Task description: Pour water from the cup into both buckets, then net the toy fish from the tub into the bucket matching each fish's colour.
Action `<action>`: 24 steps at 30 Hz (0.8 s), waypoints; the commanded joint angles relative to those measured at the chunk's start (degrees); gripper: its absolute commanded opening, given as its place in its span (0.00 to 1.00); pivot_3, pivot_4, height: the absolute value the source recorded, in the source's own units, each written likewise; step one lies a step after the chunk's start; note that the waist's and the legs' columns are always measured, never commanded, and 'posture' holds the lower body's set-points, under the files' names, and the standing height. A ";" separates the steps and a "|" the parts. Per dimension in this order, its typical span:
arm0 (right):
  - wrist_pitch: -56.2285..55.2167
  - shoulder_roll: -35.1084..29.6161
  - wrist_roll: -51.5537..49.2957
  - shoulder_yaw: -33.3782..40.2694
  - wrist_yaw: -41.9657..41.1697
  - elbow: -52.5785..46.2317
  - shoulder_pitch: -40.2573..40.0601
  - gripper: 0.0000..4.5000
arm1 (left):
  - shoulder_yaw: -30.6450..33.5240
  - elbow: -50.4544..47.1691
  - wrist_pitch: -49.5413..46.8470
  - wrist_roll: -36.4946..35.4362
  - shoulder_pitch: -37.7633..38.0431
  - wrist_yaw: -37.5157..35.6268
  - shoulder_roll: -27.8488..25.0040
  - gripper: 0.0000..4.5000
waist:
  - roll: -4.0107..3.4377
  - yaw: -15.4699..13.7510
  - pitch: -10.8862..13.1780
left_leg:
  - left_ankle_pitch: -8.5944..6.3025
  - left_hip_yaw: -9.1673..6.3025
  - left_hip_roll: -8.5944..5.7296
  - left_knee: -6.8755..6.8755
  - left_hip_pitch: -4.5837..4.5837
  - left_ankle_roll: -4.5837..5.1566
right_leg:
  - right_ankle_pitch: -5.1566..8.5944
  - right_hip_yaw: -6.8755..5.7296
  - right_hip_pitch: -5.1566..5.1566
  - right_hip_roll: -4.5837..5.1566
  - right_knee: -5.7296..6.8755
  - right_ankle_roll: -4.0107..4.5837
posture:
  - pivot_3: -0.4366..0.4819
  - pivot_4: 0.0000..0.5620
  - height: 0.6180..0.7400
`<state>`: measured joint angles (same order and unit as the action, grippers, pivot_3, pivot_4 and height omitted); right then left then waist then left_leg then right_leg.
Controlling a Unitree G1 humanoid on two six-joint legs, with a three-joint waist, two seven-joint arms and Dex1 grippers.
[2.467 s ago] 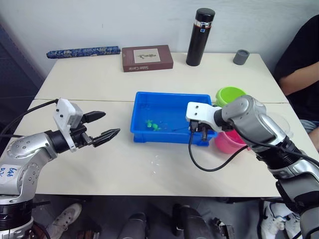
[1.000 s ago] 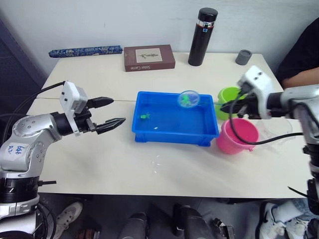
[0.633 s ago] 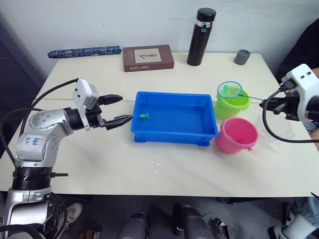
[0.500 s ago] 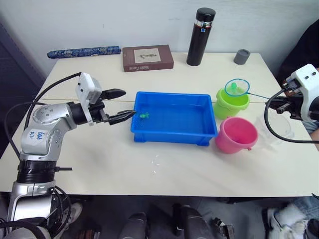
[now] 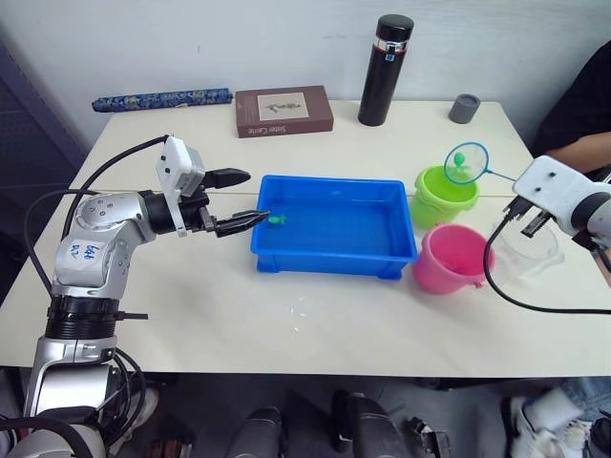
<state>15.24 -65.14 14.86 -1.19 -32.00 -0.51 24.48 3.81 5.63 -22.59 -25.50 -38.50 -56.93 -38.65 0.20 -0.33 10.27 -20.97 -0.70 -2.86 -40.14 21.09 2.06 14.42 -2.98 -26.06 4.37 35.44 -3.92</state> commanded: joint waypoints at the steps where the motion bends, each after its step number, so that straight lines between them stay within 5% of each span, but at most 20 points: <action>1: -6.37 -2.63 7.32 0.13 4.22 -1.67 -1.91 0.00 | 0.95 -0.06 0.93 0.18 -0.94 -0.27 -0.16 0.99 | 0.00 0.00 0.00 | 0.00 0.01 0.00 -0.01 -0.01 0.00 | 0.00 0.00 0.00 0.00 0.00 0.00 | 0.48 0.27 0.99; 9: -11.45 -3.22 21.44 -2.20 11.77 1.31 -3.22 0.00 | 1.23 -0.27 0.81 0.18 -0.60 -0.48 -0.37 0.99 | 0.00 0.08 0.00 | 0.03 0.07 0.00 -0.03 -0.03 0.01 | 0.00 0.06 0.01 -0.01 0.06 0.00 | 0.48 0.27 0.99; 16: -14.05 -1.98 24.06 -2.04 13.10 2.58 -1.70 0.00 | 1.61 -1.35 0.50 -0.09 0.37 -0.22 -0.55 0.99 | 0.00 0.37 0.00 | 0.06 0.12 0.00 -0.02 -0.04 -0.04 | 0.00 0.14 -0.05 -0.04 0.13 0.00 | 0.48 0.27 0.99; 24: 5.93 12.46 -5.59 1.39 -12.51 -5.52 12.09 0.00 | 4.85 -3.28 -1.69 -1.34 4.09 -0.69 -4.24 0.99 | 0.00 0.82 0.00 | 0.09 0.19 0.12 -0.03 -0.11 -0.07 | -0.01 0.20 -0.09 -0.16 0.23 0.03 | 0.48 0.27 0.99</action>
<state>16.53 -52.96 13.68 -1.83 -40.51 -4.46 35.54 6.39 4.54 -24.16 -25.96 -34.89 -57.26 -41.61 0.21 0.49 10.27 -20.88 -0.56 -2.69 -40.17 20.98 1.98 14.41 -2.82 -26.13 4.19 35.64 -3.88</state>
